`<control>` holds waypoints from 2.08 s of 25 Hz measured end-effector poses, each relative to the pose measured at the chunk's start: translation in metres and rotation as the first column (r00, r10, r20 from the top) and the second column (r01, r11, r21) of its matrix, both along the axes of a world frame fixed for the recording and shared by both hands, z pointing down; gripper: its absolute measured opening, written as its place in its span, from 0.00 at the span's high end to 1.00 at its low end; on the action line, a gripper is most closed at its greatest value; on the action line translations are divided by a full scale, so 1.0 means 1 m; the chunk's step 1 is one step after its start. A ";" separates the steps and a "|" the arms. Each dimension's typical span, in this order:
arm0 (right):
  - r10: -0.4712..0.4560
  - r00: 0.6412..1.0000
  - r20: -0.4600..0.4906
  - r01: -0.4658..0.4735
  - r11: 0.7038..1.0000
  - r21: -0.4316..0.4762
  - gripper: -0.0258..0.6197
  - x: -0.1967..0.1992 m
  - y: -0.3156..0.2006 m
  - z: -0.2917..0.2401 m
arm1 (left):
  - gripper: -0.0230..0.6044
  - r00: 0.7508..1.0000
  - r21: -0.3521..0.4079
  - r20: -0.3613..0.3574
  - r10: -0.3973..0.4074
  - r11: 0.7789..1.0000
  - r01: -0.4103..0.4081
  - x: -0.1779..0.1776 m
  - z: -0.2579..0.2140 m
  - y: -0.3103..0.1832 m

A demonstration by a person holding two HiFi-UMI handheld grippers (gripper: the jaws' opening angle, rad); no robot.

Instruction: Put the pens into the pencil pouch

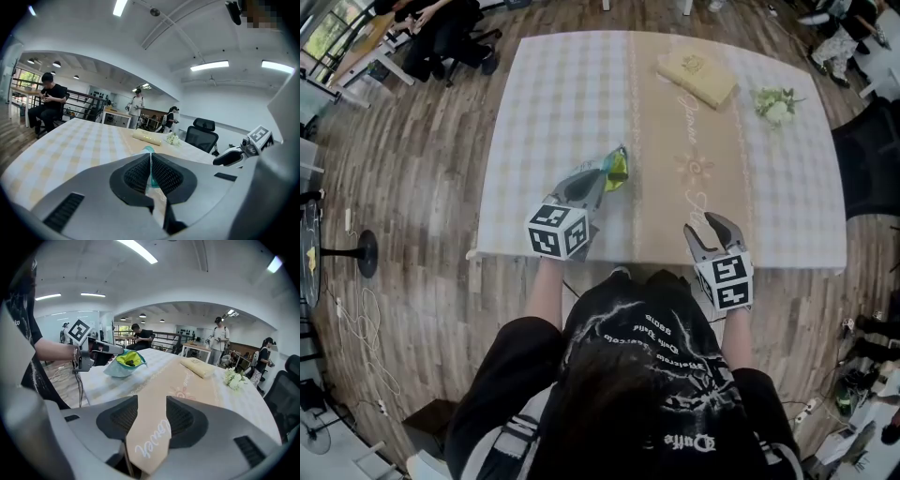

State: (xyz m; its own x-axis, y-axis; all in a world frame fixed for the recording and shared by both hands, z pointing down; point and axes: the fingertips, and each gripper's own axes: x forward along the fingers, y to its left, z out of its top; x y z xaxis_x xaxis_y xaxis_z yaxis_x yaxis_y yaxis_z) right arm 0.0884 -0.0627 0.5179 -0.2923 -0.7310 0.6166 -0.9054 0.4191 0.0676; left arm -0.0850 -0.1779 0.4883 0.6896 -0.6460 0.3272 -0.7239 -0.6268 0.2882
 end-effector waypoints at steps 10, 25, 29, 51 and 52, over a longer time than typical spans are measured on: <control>0.070 0.996 0.048 -0.072 0.997 0.033 0.65 0.029 0.002 -0.012 | 0.92 0.999 -0.114 -0.033 0.015 0.993 -0.018 0.034 0.035 0.021; 0.055 0.996 0.076 -0.058 0.998 0.026 0.65 0.049 0.003 -0.013 | 0.92 0.999 -0.249 -0.020 -0.049 0.968 0.043 0.054 0.078 0.042; 0.043 0.996 0.075 -0.045 0.999 0.020 0.64 0.054 0.001 -0.010 | 0.92 0.996 -0.295 -0.003 -0.088 0.952 0.083 0.058 0.097 0.048; 0.031 0.993 0.111 -0.034 0.999 0.031 0.56 0.038 -0.013 0.000 | 0.70 0.999 -0.178 0.011 -0.040 0.983 0.041 0.074 0.059 0.067; 0.028 0.994 0.105 -0.033 0.998 0.045 0.56 0.035 -0.013 0.000 | 0.70 0.999 -0.154 0.010 -0.036 0.987 0.037 0.072 0.053 0.067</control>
